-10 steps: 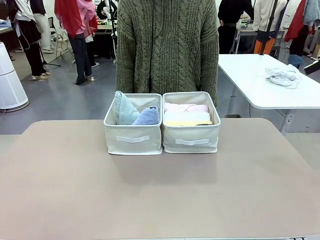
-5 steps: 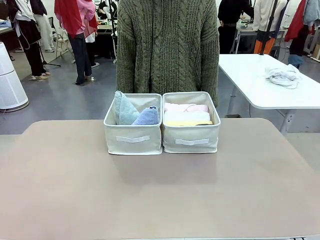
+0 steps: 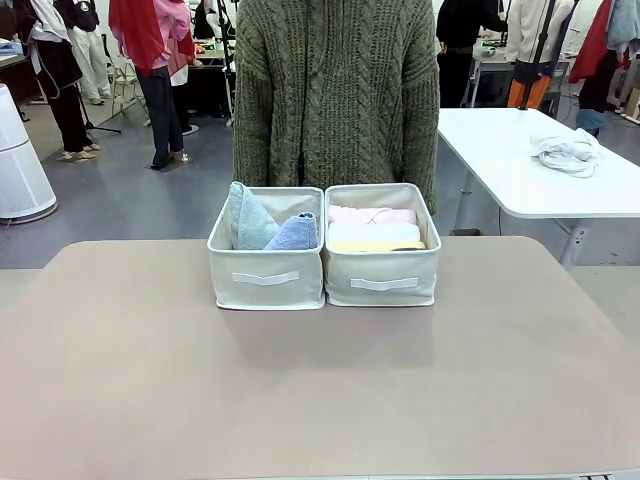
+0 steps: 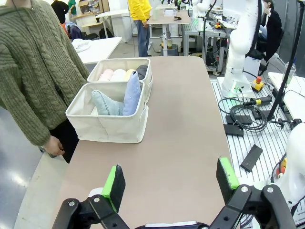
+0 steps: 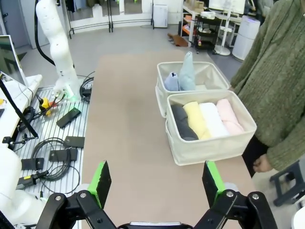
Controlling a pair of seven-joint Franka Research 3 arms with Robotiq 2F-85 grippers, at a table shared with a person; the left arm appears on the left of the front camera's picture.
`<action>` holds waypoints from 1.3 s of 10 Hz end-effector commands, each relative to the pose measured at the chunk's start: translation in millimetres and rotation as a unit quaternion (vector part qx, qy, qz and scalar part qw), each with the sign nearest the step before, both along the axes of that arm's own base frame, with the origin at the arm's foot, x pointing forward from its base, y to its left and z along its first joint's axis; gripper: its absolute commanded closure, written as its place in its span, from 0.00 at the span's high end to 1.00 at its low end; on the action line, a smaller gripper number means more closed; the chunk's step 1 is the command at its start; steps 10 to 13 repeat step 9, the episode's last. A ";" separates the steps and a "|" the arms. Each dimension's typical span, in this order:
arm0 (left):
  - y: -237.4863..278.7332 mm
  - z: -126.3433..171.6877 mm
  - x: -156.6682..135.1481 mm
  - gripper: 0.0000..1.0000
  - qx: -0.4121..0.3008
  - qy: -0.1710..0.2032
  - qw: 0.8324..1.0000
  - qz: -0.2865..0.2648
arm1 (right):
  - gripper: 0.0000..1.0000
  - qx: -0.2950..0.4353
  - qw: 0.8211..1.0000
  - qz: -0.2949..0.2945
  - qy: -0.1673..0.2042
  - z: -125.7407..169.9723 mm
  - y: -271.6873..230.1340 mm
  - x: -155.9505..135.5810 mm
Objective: Sort the towels based on their folding style.
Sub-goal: Pick up another triangle-folded towel from the table and place it in the left Fabric basket.
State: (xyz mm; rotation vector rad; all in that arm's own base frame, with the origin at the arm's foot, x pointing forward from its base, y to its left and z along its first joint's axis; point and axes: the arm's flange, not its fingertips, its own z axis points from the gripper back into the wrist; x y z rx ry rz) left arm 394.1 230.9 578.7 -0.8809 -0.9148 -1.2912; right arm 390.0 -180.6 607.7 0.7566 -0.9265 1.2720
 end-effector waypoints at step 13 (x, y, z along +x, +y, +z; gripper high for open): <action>-0.2 1.0 -2.1 1.00 -0.002 -0.002 1.000 0.001 | 1.00 -0.005 1.000 -0.004 -0.002 -2.5 0.2 -1.4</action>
